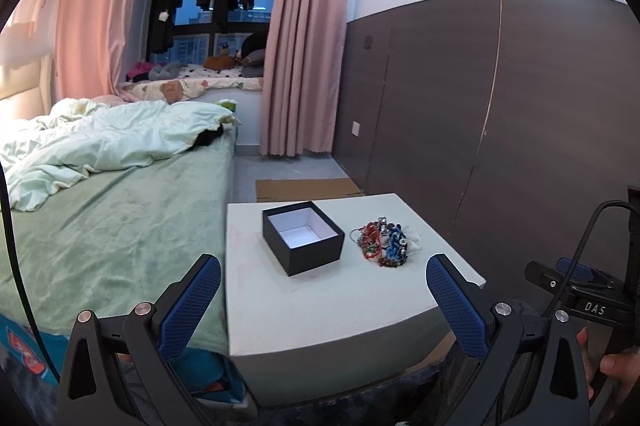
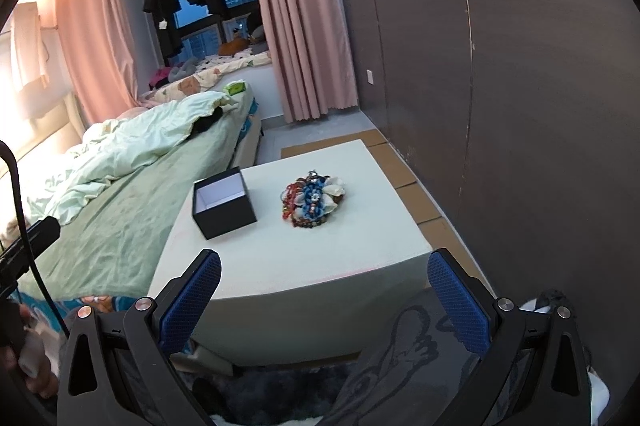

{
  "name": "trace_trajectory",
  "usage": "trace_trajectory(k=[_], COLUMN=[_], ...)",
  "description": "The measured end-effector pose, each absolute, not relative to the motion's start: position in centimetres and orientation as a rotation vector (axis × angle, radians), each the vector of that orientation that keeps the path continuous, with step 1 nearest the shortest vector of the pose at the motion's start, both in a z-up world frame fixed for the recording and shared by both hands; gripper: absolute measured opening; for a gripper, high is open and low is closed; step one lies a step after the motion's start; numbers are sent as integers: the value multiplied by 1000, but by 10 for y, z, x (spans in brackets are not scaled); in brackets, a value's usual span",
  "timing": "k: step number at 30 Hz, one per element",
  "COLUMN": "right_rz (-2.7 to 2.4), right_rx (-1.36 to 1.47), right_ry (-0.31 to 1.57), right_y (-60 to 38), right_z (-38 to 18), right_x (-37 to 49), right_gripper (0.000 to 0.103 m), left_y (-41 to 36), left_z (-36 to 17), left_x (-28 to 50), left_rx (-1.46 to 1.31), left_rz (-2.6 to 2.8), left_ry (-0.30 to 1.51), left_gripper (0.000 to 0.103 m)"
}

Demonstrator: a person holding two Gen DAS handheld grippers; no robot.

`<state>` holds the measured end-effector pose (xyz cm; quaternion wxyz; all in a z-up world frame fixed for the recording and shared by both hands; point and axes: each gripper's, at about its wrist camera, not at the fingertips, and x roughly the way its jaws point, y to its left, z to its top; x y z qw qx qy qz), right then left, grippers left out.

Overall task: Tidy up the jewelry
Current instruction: 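Move the left tool down to the blue braided bracelet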

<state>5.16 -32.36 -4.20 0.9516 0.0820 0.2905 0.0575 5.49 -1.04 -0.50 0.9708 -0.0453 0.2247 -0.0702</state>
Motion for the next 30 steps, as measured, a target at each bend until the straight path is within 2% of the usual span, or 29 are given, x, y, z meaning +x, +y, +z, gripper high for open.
trace_trajectory(k=[9,11,13,21,28,30], right_rz=[115,119,126,191,278,300], right_rx=[207,229,243,311,391,410], right_ry=[632,647,664,745,797,809], right_y=[-345,-351,-355,-364,-366,-366], right_z=[-54,-59,-64,-89,-112,-119], right_x=[92,105,115,159,200,211], right_gripper=[103,102,99,76,64,58], left_y=[-26,-30,-34,-54,-73,-76], left_z=[-15,-17,-21,-41,-59,-65], left_x=[106,116,131,178,211,222], left_rx=[-109,-108,-102,-131,-151,-162], left_rz=[-216,-231,-239,-309,-355,-366], left_ry=[509,525,547,633,690,712], left_gripper=[101,95,91,71,57,50])
